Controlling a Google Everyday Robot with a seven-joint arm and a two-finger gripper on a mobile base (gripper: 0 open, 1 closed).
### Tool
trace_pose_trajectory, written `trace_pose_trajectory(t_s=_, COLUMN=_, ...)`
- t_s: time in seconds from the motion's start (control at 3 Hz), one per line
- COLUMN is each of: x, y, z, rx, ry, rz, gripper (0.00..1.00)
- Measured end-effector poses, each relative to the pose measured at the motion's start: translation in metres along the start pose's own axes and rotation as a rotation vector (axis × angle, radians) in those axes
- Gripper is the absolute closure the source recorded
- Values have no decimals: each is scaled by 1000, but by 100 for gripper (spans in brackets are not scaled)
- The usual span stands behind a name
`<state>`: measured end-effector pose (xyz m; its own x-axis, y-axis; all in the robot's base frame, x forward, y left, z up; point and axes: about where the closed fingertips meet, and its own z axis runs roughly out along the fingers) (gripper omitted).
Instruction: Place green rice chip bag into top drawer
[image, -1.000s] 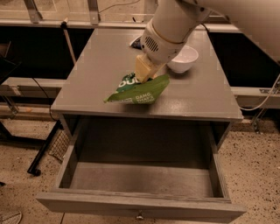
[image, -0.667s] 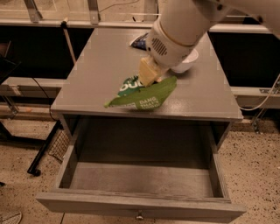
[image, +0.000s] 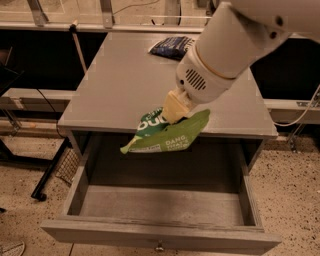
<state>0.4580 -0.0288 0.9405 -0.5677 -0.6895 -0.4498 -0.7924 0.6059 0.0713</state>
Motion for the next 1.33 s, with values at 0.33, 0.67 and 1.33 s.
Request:
trace_pose_trajectory(t_s=0.33, x=13, y=33, z=22, rx=-119, ry=38, rz=-72, gripper=100)
trace_pose_trajectory(t_s=0.67, x=12, y=60, z=37, rx=-202, ry=57, rz=-142, gripper=100)
trace_pose_trajectory(t_s=1.33, x=8, y=77, z=71, rx=-196, ry=95, rz=-171, gripper=100)
